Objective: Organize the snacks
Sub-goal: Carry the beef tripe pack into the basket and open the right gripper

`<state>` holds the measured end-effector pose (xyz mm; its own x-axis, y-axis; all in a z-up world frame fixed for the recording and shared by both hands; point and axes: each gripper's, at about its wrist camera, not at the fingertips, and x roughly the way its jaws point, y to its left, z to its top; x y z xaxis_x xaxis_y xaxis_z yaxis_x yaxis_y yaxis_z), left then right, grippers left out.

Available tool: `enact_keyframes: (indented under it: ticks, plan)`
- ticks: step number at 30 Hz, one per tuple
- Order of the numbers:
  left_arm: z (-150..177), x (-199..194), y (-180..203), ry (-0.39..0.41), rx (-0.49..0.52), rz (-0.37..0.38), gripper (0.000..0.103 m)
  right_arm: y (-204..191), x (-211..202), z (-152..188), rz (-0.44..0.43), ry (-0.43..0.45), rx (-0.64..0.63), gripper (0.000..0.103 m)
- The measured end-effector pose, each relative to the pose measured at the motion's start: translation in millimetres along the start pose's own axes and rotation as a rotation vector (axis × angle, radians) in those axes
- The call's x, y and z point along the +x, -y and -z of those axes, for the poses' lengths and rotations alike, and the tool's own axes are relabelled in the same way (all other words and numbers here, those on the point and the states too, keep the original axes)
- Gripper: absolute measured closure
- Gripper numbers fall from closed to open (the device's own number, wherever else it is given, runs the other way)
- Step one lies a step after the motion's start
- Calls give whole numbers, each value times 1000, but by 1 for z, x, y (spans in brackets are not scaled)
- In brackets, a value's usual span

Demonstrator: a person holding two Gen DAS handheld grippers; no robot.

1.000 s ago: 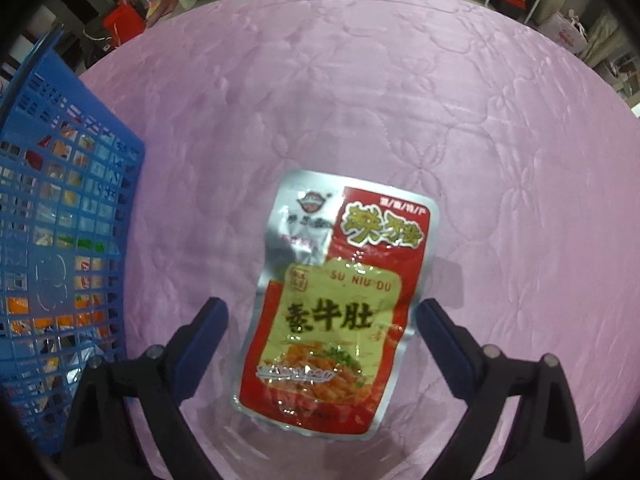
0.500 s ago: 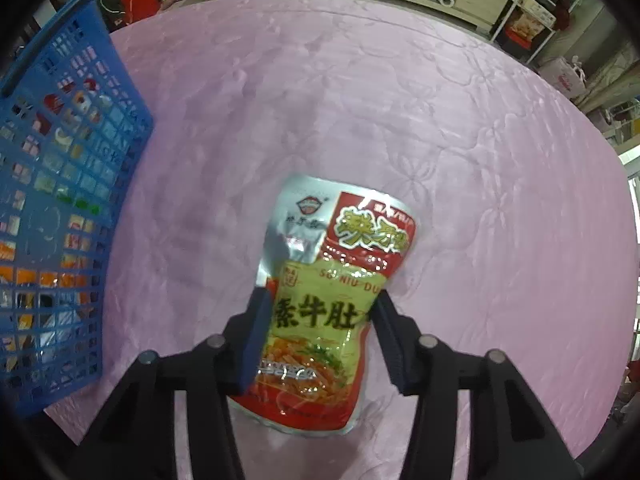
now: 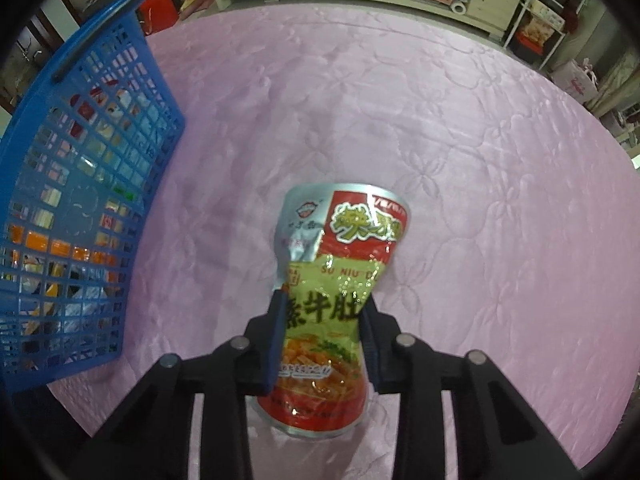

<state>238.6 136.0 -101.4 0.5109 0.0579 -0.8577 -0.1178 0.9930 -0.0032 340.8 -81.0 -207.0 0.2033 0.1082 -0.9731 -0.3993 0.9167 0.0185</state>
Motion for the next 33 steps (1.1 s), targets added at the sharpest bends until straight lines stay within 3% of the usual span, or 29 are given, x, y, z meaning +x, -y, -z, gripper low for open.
enact_keyframes:
  ticks: [11, 20, 33]
  plan:
    - [1, -22, -9, 43, -21, 27, 0, 1, -86, 16, -59, 126, 12, 65]
    - [-3, -41, -32, 85, -38, 36, 0, -29, -161, 9, -110, 256, -36, 65]
    - [-6, -52, -78, 121, -94, 36, 0, -111, -171, -30, -162, 291, -161, 64]
